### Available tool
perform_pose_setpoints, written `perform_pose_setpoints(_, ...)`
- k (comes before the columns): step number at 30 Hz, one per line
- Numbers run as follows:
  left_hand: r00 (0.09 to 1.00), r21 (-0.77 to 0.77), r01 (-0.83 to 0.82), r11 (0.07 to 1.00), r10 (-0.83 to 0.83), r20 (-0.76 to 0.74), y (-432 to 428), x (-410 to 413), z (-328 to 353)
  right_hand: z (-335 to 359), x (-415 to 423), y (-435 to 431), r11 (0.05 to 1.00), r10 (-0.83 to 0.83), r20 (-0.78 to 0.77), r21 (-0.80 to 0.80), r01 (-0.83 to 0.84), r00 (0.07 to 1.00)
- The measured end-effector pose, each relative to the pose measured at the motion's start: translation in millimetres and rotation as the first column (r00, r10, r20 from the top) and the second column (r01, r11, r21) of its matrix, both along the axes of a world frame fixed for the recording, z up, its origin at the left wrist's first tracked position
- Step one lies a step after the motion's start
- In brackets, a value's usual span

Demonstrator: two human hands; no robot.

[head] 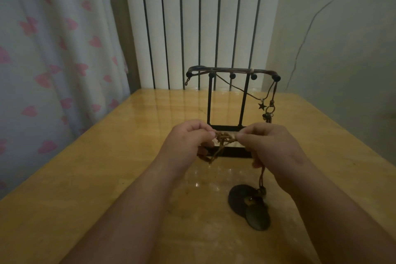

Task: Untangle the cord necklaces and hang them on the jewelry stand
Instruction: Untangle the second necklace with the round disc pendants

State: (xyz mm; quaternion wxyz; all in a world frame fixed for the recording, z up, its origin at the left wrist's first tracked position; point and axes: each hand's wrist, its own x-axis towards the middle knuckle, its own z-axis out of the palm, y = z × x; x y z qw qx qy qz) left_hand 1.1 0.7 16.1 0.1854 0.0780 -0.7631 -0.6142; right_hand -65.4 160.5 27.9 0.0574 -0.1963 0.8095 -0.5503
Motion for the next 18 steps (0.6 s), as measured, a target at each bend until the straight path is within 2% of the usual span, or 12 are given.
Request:
perform_pose_setpoints(2,1.000,0.046,0.017,0.999,-0.016,-0.025,-1.2,-0.4,-0.3,-0.8,0.0,-3.5,1.000,-0.003,0.016,0.024,0.003,1.000)
perform_pose_setpoints(5,0.999,0.000,-0.013,1.000,0.013,-0.031,-1.4,-0.8,-1.9,1.5,1.2,-7.1,0.992,0.038,0.147,-0.125,-0.020,0.988)
perform_pose_setpoints(7,0.999,-0.025,-0.020,0.999,0.019,-0.033,-1.4,-1.6,-2.4,2.4,3.6,-5.7,0.981,0.105,0.170,-0.177,-0.074,0.980)
perform_pose_setpoints(10,0.999,-0.055,-0.017,0.998,0.014,-0.047,-0.8,-0.7,-2.0,-2.0,3.3,-2.5,0.984,0.176,0.033,0.003,-0.176,0.984)
perform_pose_setpoints(12,0.998,-0.047,-0.016,0.999,0.013,-0.058,-0.2,0.6,-1.3,-3.7,2.1,-3.4,0.981,0.180,-0.025,0.073,-0.178,0.983)
perform_pose_setpoints(15,0.998,-0.059,-0.020,0.998,0.016,-0.057,0.1,1.1,-0.7,-2.3,0.5,-2.2,0.983,0.177,0.003,0.057,-0.177,0.984)
perform_pose_setpoints(18,0.998,-0.040,-0.046,0.998,0.043,-0.050,-0.9,0.4,0.0,3.2,1.0,-0.1,0.981,0.193,0.142,-0.054,-0.187,0.971)
